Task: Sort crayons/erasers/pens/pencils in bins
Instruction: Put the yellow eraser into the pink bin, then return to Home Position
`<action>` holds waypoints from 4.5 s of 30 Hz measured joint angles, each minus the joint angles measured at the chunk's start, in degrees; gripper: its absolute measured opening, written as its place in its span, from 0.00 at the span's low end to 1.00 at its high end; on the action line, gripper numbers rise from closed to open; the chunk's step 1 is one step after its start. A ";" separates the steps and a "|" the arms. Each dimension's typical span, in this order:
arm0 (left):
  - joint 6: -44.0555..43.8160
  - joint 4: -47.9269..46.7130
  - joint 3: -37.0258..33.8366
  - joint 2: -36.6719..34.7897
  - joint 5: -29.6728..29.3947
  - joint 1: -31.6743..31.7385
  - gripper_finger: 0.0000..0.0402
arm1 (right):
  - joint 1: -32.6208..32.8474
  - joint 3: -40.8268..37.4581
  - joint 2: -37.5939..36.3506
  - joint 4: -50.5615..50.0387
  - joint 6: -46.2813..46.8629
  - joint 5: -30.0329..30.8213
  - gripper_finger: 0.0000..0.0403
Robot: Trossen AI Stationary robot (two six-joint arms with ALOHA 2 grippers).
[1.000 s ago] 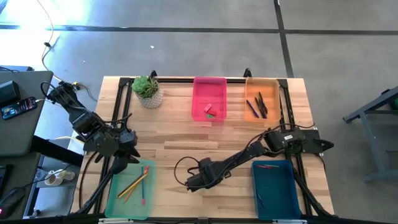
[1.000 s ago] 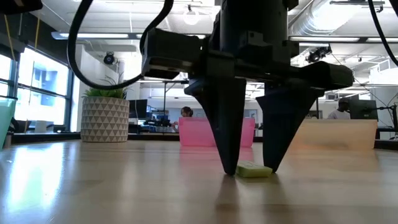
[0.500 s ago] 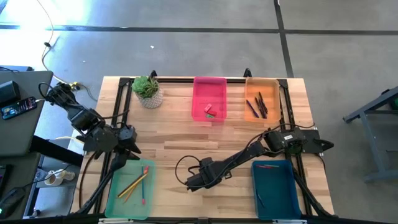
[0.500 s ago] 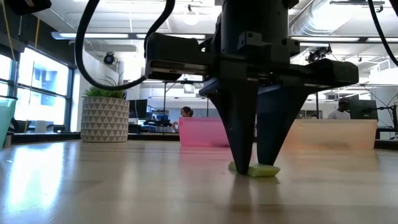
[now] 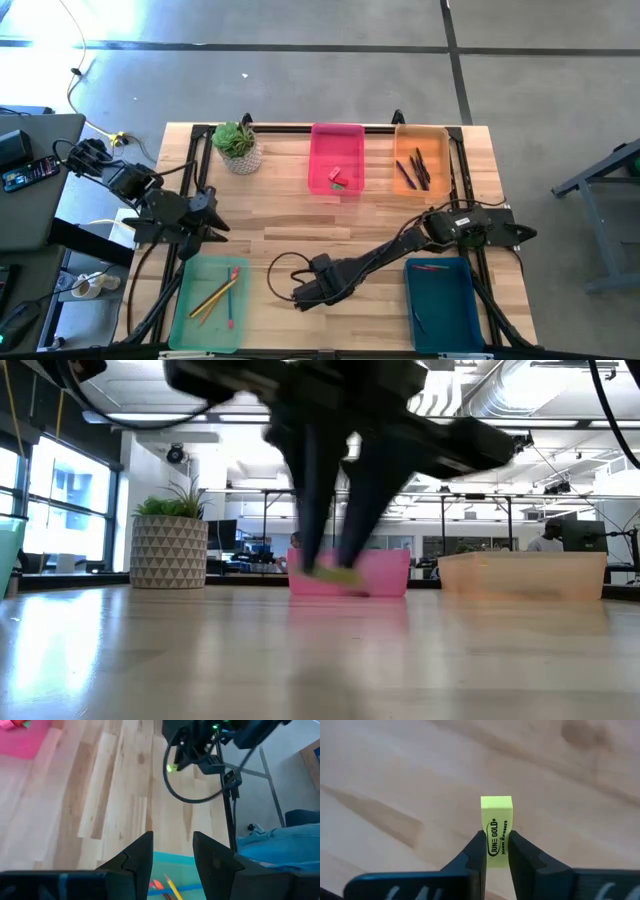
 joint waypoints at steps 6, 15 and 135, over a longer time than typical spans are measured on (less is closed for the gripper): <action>3.43 -1.07 0.00 -0.67 -0.02 3.00 0.32 | -1.83 6.44 -0.15 -2.65 -3.97 7.37 0.11; 4.78 -2.52 0.00 -0.64 -0.02 6.02 0.32 | -6.20 14.79 -0.26 -10.80 -13.68 15.67 0.11; 21.01 47.86 -38.49 -32.66 8.63 29.91 0.00 | -41.53 3.40 -26.65 -7.58 -73.17 4.28 0.41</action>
